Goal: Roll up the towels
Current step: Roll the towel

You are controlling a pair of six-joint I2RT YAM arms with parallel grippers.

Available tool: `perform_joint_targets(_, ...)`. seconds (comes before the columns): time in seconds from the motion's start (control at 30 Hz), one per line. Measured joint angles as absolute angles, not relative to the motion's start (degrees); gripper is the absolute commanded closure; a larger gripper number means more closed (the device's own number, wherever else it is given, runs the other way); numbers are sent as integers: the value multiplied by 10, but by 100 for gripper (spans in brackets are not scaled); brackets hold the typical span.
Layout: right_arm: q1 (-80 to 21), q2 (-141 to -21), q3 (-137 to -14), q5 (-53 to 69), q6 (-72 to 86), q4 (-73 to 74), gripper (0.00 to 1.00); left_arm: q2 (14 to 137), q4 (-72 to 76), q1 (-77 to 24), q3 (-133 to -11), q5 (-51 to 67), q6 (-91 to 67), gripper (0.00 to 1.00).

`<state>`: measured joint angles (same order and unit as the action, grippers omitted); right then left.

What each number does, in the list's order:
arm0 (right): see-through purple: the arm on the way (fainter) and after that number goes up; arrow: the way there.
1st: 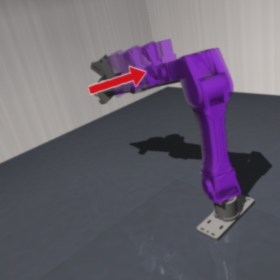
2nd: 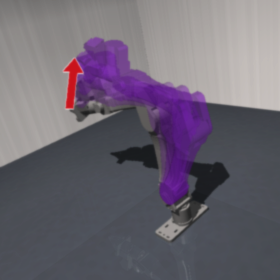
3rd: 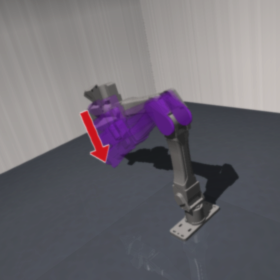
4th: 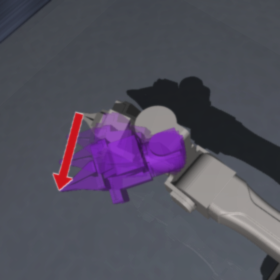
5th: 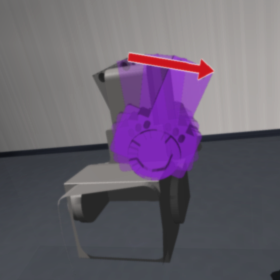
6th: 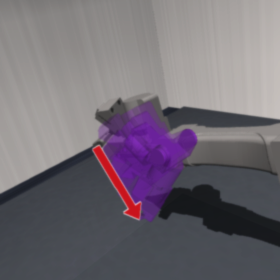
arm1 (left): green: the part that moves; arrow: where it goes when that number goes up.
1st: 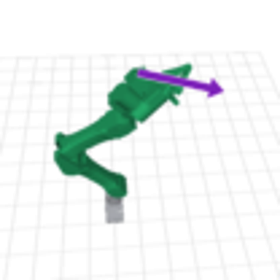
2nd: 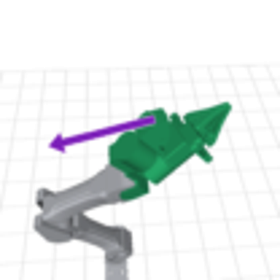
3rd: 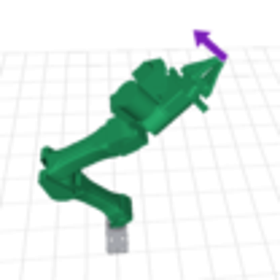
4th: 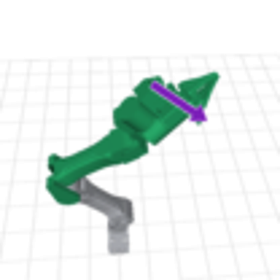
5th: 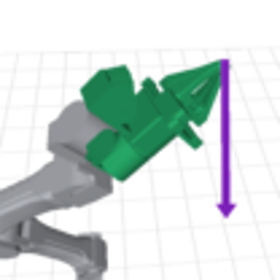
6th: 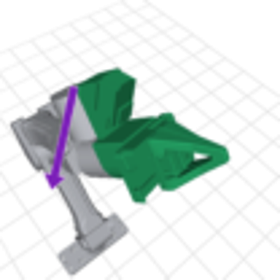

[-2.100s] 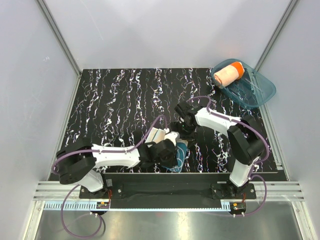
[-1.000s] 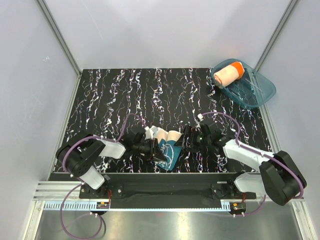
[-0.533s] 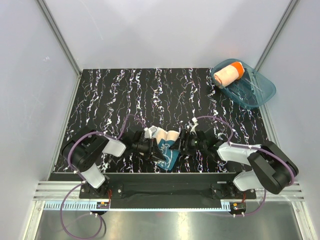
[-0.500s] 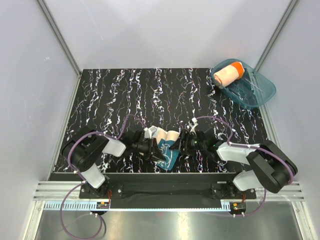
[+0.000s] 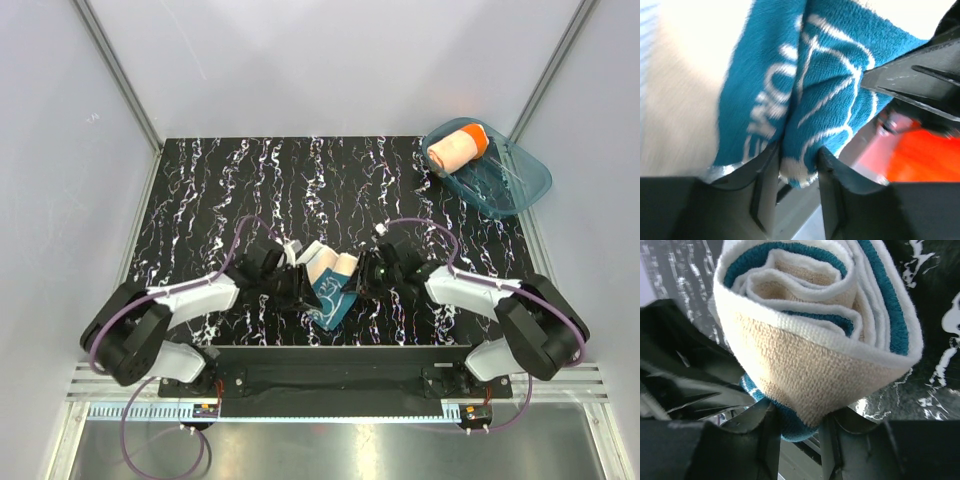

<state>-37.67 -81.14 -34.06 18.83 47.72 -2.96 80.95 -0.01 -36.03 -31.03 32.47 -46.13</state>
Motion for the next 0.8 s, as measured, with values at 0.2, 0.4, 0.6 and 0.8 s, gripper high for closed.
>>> perform_joint_targets(0.2,-384,-834,-413,161,457,92,71,712,-148,-411,-354,144,-404,41)
perform_joint_targets(0.4,-390,-875,-473,156,446,181,71,667,-228,-539,-426,-50,-351,12)
perform_joint_targets(0.6,-391,-907,-508,156,443,224,71,666,-246,-700,-466,-209,-311,10)
perform_joint_targets(0.8,-391,-919,-516,161,444,232,72,742,-249,-793,-504,-307,-291,11)
